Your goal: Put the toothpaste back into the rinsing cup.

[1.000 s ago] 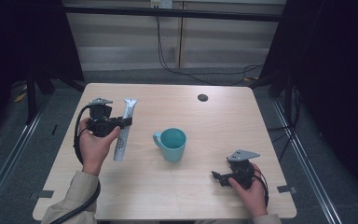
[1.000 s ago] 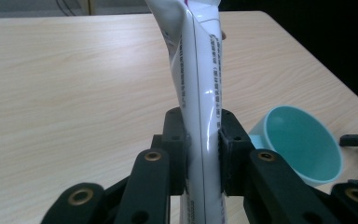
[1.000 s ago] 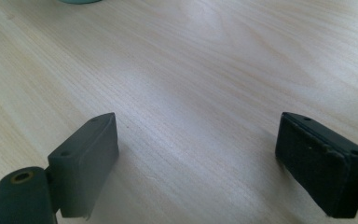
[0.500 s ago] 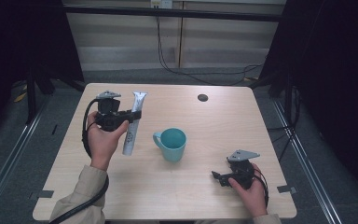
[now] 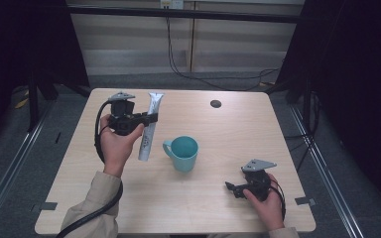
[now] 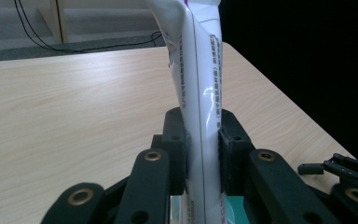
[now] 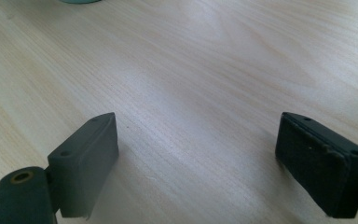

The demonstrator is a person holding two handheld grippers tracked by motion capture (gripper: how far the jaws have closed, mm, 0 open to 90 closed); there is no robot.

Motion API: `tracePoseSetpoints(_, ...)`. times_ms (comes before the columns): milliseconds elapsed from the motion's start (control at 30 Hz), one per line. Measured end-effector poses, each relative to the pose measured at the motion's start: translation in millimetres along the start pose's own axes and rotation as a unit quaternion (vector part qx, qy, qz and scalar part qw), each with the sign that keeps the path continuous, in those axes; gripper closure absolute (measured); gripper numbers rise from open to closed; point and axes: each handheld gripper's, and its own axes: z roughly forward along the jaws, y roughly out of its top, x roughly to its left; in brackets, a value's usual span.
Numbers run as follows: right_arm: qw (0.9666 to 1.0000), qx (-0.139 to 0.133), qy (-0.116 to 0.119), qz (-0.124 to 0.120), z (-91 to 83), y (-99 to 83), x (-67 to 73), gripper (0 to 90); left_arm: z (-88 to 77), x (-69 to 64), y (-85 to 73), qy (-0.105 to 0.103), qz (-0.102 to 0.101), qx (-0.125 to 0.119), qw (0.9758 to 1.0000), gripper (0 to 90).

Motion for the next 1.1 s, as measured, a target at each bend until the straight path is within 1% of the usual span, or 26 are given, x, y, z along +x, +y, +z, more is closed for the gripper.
tracePoseSetpoints(33, 1.0, 0.0, 0.0, 0.0, 0.0, 0.0, 0.0, 12.6, 0.3, -0.9, 1.0, 0.0, 0.003, -0.001, 1.0, 76.3)
tracePoseSetpoints(433, 1.0, 0.0, 0.0, 0.0, 0.0, 0.0, 0.0, 12.6, 5.5, -9.5, 9.8, -0.006, 0.007, -0.013, 0.9999, 76.3)
tracePoseSetpoints(667, 1.0, 0.0, 0.0, 0.0, 0.0, 0.0, 0.1, 12.6, 9.2, -15.3, 14.5, -0.012, 0.012, -0.027, 0.9995, 76.3)
tracePoseSetpoints(833, 1.0, 0.0, 0.0, 0.0, 0.0, 0.0, 0.0, 12.6, 13.3, -18.5, 16.4, -0.012, 0.016, -0.032, 0.9993, 76.3)
tracePoseSetpoints(900, 1.0, 0.0, 0.0, 0.0, 0.0, 0.0, 0.0, 12.6, 15.7, -19.4, 16.9, -0.016, 0.013, -0.031, 0.9993, 76.3)
tracePoseSetpoints(967, 1.0, 0.0, 0.0, 0.0, 0.0, 0.0, 0.1, 12.6, 17.5, -19.9, 17.3, -0.015, 0.016, -0.033, 0.9992, 76.3)
tracePoseSetpoints(1067, 1.0, 0.0, 0.0, 0.0, 0.0, 0.0, 0.0, 12.6, 20.5, -20.6, 18.1, -0.018, 0.012, -0.035, 0.9992, 76.3)
tracePoseSetpoints(1100, 1.0, 0.0, 0.0, 0.0, 0.0, 0.0, 0.0, 12.6, 21.4, -20.8, 18.3, -0.017, 0.013, -0.038, 0.9991, 76.3)
